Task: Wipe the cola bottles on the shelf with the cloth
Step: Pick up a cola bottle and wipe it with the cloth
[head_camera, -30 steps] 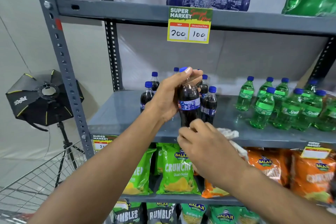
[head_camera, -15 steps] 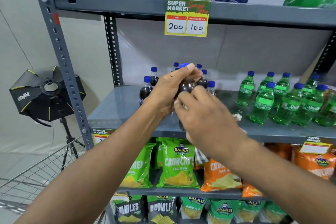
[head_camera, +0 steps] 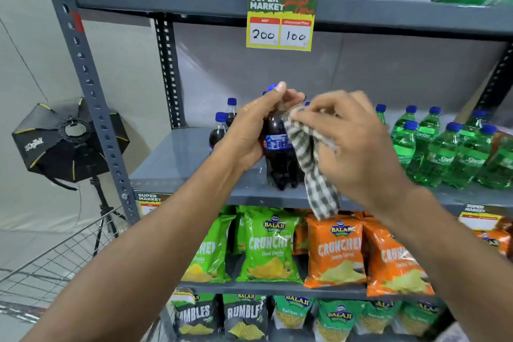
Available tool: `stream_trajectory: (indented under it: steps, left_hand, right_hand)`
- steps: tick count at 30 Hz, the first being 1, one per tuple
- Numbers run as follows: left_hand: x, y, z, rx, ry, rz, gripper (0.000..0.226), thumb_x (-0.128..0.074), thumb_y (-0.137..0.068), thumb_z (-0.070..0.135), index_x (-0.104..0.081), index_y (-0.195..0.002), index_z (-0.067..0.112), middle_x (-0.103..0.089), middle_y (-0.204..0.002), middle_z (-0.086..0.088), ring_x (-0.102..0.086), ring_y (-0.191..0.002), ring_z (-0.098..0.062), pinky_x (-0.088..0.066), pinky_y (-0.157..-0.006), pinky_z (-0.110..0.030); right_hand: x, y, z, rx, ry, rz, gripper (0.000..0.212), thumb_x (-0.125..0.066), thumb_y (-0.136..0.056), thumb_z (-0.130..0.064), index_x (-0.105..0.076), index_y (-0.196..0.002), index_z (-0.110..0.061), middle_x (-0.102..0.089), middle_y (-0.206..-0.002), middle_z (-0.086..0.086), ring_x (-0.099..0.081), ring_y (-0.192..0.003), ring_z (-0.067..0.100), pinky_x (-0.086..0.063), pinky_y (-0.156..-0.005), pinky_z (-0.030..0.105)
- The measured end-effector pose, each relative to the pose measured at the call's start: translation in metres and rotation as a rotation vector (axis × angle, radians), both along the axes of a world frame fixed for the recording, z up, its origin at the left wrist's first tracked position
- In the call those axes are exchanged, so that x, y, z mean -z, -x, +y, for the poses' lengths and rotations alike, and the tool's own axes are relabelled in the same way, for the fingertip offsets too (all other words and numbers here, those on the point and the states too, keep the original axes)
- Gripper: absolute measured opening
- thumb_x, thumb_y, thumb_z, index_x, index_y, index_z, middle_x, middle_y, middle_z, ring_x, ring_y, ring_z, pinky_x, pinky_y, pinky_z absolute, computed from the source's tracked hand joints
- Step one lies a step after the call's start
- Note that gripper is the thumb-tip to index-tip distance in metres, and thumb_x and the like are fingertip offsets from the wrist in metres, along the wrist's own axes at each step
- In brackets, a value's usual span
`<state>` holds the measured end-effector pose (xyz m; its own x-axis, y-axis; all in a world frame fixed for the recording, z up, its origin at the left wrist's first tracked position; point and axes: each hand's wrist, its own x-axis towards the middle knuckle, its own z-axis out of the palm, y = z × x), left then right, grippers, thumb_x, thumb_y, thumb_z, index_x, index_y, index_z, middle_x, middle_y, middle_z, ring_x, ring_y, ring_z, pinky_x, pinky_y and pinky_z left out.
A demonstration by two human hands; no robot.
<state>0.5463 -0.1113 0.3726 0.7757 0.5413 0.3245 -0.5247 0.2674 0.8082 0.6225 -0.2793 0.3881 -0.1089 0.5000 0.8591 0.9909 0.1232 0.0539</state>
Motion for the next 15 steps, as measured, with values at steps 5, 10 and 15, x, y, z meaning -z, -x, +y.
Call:
stream_trajectory:
  steps: [5, 10, 15]
  left_hand:
    - [0.001, -0.003, 0.001, 0.036, 0.033, -0.049, 0.029, -0.078, -0.084, 0.041, -0.078, -0.089, 0.012, -0.077, -0.110, -0.011, -0.070, -0.114, -0.023, -0.059, -0.087, -0.035]
    - [0.005, 0.003, 0.019, 0.076, 0.011, -0.081, 0.029, -0.072, -0.089, 0.046, -0.077, -0.091, 0.017, -0.076, -0.117, -0.007, -0.064, -0.124, -0.020, -0.055, -0.094, -0.058]
    - [0.008, 0.008, 0.020, 0.151, 0.000, -0.130, 0.030, -0.071, -0.089, 0.042, -0.076, -0.092, 0.013, -0.075, -0.117, -0.010, -0.060, -0.130, -0.025, -0.052, -0.099, -0.057]
  right_hand:
    - [0.026, 0.001, 0.013, -0.075, 0.061, 0.021, 0.040, -0.051, -0.081, 0.011, -0.074, -0.108, -0.006, -0.067, -0.109, 0.006, -0.054, -0.094, 0.033, -0.047, -0.089, 0.036]
    - [0.074, -0.003, -0.008, -0.079, 0.229, -0.070, 0.051, -0.066, -0.069, 0.023, -0.072, -0.111, -0.006, -0.066, -0.116, 0.004, -0.053, -0.099, 0.030, -0.049, -0.090, 0.034]
    - [0.062, -0.003, -0.019, -0.157, 0.152, 0.017, 0.045, -0.056, -0.078, 0.019, -0.074, -0.109, -0.008, -0.065, -0.114, -0.001, -0.056, -0.101, 0.025, -0.046, -0.095, 0.027]
